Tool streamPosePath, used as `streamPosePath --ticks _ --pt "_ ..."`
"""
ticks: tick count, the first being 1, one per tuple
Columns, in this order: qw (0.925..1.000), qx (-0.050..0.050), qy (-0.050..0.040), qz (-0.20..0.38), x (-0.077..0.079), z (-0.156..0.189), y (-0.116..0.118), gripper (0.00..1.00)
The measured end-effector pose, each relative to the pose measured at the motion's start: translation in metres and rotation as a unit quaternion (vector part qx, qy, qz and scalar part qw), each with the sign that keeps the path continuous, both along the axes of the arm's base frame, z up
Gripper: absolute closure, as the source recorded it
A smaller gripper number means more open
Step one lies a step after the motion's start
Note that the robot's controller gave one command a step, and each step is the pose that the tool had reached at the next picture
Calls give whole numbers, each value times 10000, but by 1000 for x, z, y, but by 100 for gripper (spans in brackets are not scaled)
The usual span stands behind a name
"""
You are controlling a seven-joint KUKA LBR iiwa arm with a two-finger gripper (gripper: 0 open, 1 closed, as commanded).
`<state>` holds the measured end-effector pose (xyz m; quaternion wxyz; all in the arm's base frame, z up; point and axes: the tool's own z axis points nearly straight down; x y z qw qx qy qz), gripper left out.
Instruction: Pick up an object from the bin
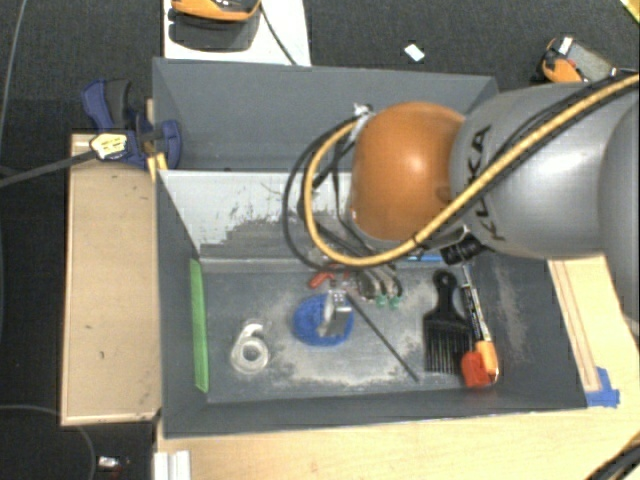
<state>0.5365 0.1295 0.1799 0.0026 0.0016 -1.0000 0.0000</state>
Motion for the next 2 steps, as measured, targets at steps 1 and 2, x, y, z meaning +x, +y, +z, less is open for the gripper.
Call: streamPosePath --ticks 1,2 --pt "10000 6 -40 -22 2 4 -1 0" --pt "9987 9 -61 509 23 -80 -30 0"
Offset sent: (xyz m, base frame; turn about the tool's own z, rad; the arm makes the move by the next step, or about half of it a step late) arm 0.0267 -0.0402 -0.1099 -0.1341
